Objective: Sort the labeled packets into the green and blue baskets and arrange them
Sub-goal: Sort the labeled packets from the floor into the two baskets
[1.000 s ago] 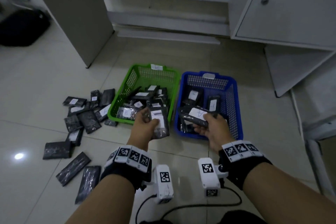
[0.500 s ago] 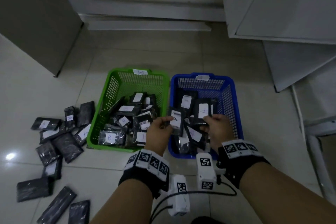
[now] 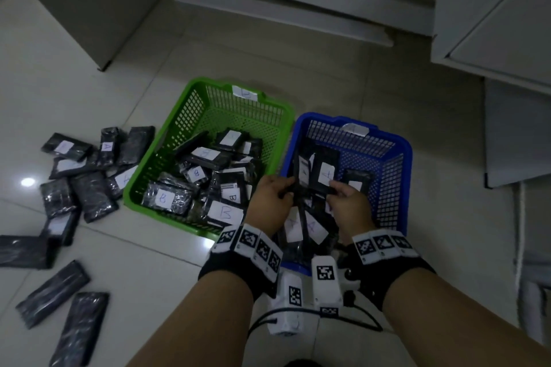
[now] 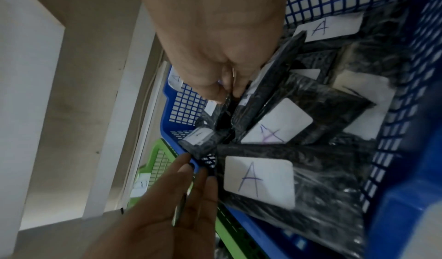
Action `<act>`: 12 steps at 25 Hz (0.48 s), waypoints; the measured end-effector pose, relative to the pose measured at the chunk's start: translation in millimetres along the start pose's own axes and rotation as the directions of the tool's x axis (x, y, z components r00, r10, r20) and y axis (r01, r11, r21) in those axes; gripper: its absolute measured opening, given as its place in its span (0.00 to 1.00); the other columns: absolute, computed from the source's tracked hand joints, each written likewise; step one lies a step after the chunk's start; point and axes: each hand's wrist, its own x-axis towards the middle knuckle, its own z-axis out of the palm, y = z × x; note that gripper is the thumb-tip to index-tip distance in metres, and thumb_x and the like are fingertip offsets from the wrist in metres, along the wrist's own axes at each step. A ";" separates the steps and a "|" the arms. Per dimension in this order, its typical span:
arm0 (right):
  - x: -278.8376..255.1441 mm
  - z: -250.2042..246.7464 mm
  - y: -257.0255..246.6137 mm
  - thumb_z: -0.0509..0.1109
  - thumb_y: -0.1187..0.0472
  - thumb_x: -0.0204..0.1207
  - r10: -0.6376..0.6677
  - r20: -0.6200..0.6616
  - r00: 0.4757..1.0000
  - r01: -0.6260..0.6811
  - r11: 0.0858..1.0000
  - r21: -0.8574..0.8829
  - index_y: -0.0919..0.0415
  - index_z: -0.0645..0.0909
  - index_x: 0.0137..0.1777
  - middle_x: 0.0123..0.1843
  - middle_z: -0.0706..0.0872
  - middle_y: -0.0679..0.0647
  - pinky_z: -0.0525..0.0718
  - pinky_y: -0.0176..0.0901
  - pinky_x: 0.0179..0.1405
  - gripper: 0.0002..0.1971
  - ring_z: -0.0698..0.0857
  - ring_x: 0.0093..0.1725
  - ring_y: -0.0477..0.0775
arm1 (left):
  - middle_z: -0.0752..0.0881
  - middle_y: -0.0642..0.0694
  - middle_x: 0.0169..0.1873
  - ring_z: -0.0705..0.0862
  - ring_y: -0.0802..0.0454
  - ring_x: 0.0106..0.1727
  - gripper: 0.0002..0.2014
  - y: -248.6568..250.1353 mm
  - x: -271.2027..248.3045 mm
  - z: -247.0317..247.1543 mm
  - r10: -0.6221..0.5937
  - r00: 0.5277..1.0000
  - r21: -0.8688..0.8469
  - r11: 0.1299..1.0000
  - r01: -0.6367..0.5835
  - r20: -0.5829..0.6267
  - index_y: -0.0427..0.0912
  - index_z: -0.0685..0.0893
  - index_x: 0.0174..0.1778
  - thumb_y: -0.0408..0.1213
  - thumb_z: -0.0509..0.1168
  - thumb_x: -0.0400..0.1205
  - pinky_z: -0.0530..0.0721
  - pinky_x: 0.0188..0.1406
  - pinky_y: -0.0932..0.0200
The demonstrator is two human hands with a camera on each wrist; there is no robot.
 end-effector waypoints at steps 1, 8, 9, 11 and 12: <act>-4.8 0.0 -0.3 0.65 0.70 0.76 -0.028 -0.004 1.000 0.028 0.999 -0.045 0.61 0.82 0.65 0.60 0.87 0.63 0.85 0.57 0.60 0.18 0.87 0.54 0.61 | 0.78 0.44 0.65 0.79 0.50 0.64 0.17 -3.9 -4.0 -2.7 -0.017 1.000 -0.004 1.000 0.017 0.001 0.44 0.82 0.67 0.31 0.61 0.83 0.69 0.57 0.74; -74.9 32.3 -13.0 0.63 0.70 0.78 -0.334 -0.023 0.942 0.325 0.928 -0.184 0.58 0.83 0.64 0.64 0.83 0.58 0.79 0.44 0.65 0.18 0.82 0.61 0.56 | 0.88 0.51 0.43 0.85 0.56 0.43 0.11 -45.4 -62.7 -55.7 -0.093 0.977 -0.177 0.982 0.059 -0.192 0.50 0.87 0.49 0.31 0.64 0.80 0.79 0.46 0.64; -89.8 44.8 -13.4 0.64 0.70 0.77 -0.389 0.025 0.921 0.382 0.887 -0.258 0.56 0.82 0.64 0.64 0.83 0.57 0.78 0.46 0.67 0.18 0.81 0.63 0.56 | 0.89 0.50 0.43 0.85 0.56 0.44 0.10 -57.3 -76.9 -69.8 -0.110 0.970 -0.206 0.976 0.065 -0.218 0.50 0.87 0.48 0.30 0.64 0.80 0.79 0.47 0.64; -120.2 69.9 -11.6 0.67 0.70 0.75 -0.486 0.142 0.862 0.503 0.789 -0.353 0.56 0.82 0.66 0.65 0.82 0.55 0.73 0.42 0.70 0.20 0.77 0.67 0.56 | 0.88 0.50 0.44 0.85 0.56 0.45 0.10 -86.1 -105.6 -98.3 -0.138 0.950 -0.164 0.982 0.094 -0.281 0.49 0.88 0.48 0.30 0.64 0.80 0.77 0.48 0.64; -138.3 86.8 -9.5 0.68 0.69 0.73 -0.518 0.215 0.828 0.561 0.746 -0.359 0.55 0.81 0.67 0.68 0.80 0.54 0.68 0.37 0.70 0.22 0.74 0.69 0.55 | 0.87 0.50 0.45 0.84 0.55 0.46 0.11 -105.3 -122.7 -115.9 -0.149 0.936 -0.117 0.986 0.117 -0.319 0.50 0.87 0.48 0.30 0.64 0.79 0.76 0.48 0.64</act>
